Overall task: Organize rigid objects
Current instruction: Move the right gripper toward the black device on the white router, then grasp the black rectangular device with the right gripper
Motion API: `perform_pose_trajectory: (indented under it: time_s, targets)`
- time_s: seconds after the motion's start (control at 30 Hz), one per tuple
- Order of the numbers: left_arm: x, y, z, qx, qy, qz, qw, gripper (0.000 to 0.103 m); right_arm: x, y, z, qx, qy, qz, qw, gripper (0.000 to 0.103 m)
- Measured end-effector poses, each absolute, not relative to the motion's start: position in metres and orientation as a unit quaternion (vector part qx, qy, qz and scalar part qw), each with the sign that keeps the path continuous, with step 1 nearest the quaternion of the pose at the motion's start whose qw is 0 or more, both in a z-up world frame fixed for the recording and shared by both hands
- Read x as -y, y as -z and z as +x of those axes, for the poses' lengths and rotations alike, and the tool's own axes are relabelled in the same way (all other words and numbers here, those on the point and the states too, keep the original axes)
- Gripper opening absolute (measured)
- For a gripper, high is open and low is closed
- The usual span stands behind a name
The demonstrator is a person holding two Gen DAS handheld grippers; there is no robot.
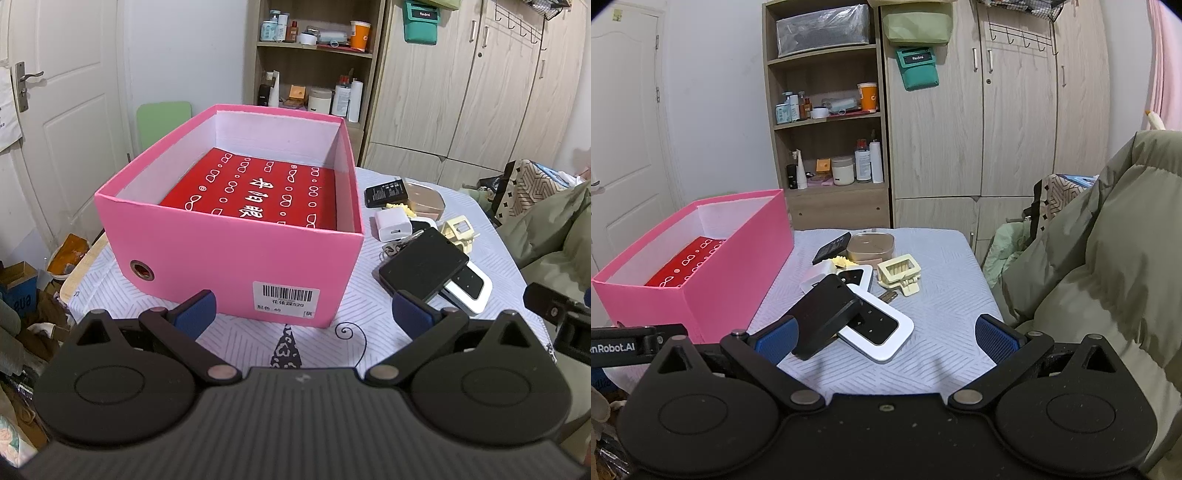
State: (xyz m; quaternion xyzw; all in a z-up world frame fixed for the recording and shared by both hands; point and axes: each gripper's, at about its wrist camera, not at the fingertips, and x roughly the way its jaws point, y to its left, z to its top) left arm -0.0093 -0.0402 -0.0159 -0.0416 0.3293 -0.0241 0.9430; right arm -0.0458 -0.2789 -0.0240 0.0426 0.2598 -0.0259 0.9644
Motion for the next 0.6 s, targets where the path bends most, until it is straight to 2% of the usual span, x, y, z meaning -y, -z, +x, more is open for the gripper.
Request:
perform_pose_trajectory:
  time_s: [0.6]
  targets:
    - [0.043,0.014,0.001,-0.350,0.064,-0.017,0.934,0.102,0.274,0.035,-0.035,-0.251,-0.031,0.056,0.966,0.103]
